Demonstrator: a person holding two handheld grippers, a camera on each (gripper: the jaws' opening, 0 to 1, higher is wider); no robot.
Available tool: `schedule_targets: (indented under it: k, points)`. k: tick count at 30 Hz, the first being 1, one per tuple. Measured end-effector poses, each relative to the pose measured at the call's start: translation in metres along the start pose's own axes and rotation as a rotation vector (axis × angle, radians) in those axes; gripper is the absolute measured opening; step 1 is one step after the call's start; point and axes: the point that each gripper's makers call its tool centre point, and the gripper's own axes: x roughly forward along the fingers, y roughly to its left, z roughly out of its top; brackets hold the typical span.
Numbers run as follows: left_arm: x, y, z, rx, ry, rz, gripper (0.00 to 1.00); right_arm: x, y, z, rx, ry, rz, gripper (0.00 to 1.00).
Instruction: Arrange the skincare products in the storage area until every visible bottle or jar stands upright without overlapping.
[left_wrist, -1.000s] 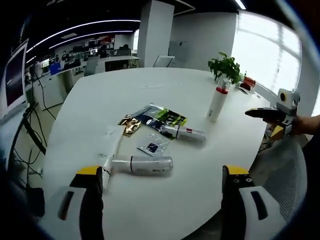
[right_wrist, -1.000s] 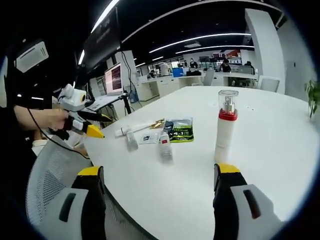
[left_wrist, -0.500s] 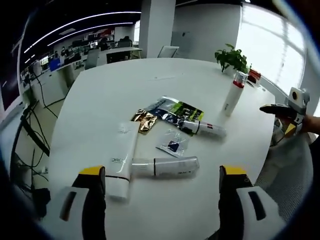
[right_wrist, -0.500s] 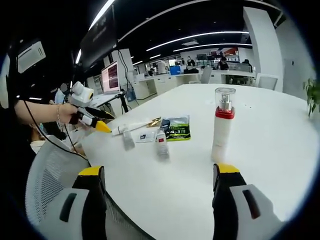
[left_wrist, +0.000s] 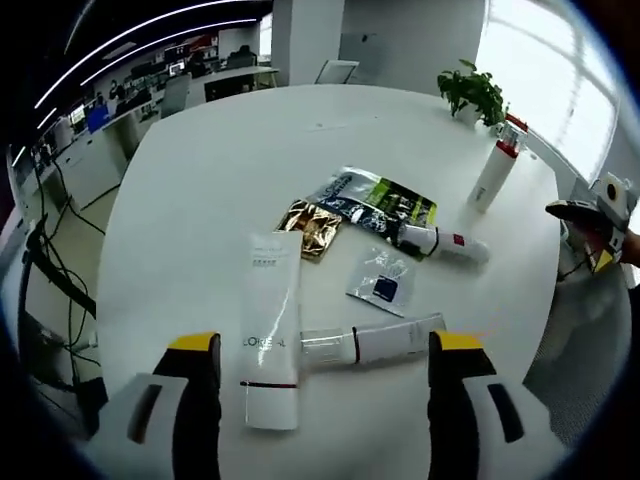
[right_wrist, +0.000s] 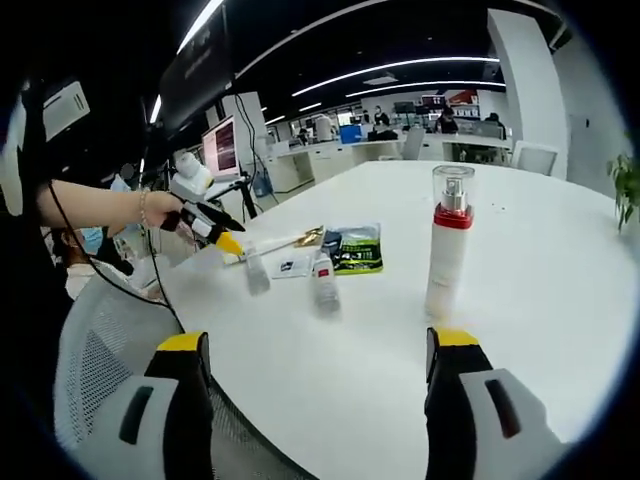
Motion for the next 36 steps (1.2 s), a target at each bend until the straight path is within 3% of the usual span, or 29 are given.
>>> schedule_targets:
  k: [4, 12, 22, 26, 36]
  points:
    - [0.014, 0.017, 0.002, -0.006, 0.041, 0.010, 0.74, 0.000, -0.001, 0.000, 0.010, 0.002, -0.006, 0.89]
    - [0.029, 0.024, 0.005, -0.004, 0.114, 0.017, 0.64, -0.001, -0.004, -0.001, 0.029, 0.004, -0.017, 0.88]
    - [0.037, 0.034, 0.002, 0.046, 0.276, 0.040, 0.47, 0.000, -0.006, -0.003, 0.032, 0.016, -0.024, 0.87]
    - [0.050, 0.041, 0.005, 0.074, 0.310, 0.040, 0.45, 0.000, -0.007, -0.004, 0.037, 0.019, -0.027, 0.86]
    - [0.057, 0.043, -0.005, 0.091, 0.391, 0.028, 0.40, 0.000, -0.010, -0.005, 0.042, 0.021, -0.034, 0.85]
